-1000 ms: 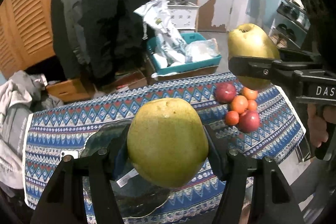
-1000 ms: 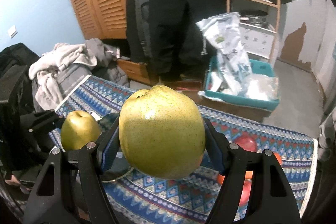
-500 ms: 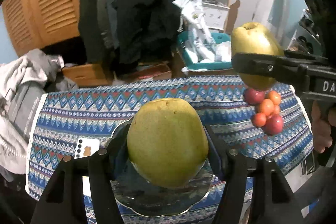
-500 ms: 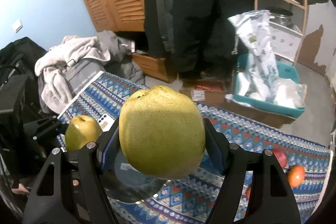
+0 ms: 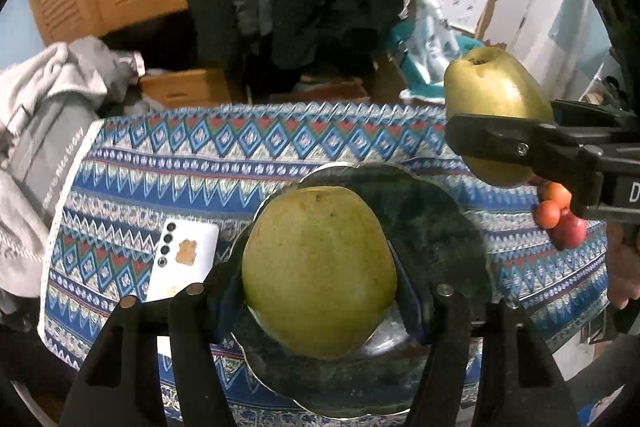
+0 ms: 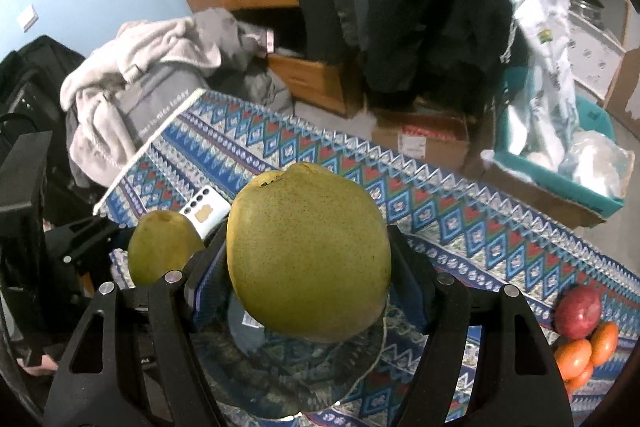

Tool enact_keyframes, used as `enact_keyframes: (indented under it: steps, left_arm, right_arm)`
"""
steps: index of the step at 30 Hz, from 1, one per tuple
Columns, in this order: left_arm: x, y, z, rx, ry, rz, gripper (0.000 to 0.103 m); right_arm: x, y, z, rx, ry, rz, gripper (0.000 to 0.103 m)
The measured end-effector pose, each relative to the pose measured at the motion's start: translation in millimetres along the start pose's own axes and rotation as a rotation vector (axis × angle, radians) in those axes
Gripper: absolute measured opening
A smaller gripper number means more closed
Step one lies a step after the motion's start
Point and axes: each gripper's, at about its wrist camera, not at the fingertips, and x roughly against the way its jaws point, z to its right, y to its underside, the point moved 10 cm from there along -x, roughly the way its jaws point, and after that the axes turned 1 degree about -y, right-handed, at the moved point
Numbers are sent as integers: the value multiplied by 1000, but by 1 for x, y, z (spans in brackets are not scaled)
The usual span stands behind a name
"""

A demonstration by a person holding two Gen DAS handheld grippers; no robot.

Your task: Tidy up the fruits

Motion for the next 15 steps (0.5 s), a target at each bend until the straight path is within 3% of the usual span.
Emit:
enact_keyframes:
  steps: [15]
  left_arm:
    - [-63, 27, -20, 54, -31, -142, 66]
  right_arm:
    - [-76, 37, 6, -2, 10, -169, 73]
